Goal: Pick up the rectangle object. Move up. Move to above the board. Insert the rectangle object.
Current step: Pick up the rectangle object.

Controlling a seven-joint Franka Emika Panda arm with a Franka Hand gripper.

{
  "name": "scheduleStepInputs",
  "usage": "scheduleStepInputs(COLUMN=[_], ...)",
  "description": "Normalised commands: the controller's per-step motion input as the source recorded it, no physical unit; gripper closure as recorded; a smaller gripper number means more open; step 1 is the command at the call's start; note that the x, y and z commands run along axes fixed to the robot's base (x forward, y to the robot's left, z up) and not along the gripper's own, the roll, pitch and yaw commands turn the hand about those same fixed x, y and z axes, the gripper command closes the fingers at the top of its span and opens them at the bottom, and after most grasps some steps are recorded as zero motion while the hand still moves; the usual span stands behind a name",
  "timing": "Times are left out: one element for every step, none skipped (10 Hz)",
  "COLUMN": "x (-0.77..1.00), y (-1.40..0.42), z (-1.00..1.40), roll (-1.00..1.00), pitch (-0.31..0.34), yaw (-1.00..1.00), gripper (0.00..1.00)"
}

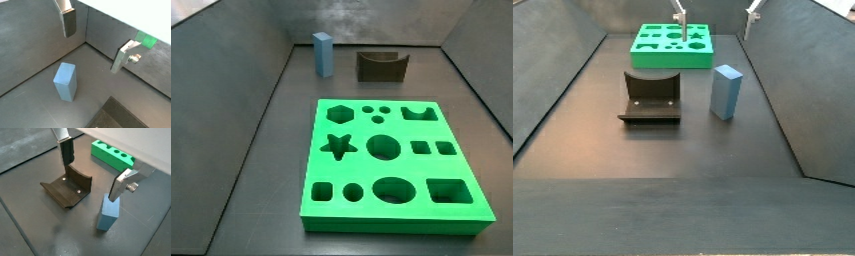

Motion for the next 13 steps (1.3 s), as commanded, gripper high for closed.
scheduleStepInputs(x=[-0.01, -0.01, 0.00, 0.00, 0.00, 0.00, 0.00, 0.00, -0.09, -0.11, -0.07, -0.01, 0.00], y=[-0.15, -0.13, -0.09, -0.13, -0.15, -0.13, -0.11, -0.11, -0.07, -0.07, -0.05, -0.05, -0.03], z=[-0.27, -0.30, -0.19, -0.28, -0.33, -0.33, -0.32, -0.37, -0.42, -0.44, -0.43, -0.37, -0.30], roll=[0.03, 0.00, 0.00, 0.00, 0.00, 0.00, 0.00, 0.00, 0.00, 0.00, 0.00, 0.00, 0.01], pitch=[-0.049, -0.050, -0.017, -0.044, -0.069, -0.061, -0.060, -0.074, -0.079, -0.074, -0.063, -0.039, -0.011], yaw=[0.19, 0.19, 0.19, 0.20, 0.23, 0.23, 0.23, 0.24, 0.28, 0.31, 0.31, 0.34, 0.35], gripper=[0.00, 0.00, 0.00, 0.00, 0.00, 0.00, 0.00, 0.00, 0.00, 0.00, 0.00, 0.00, 0.00])
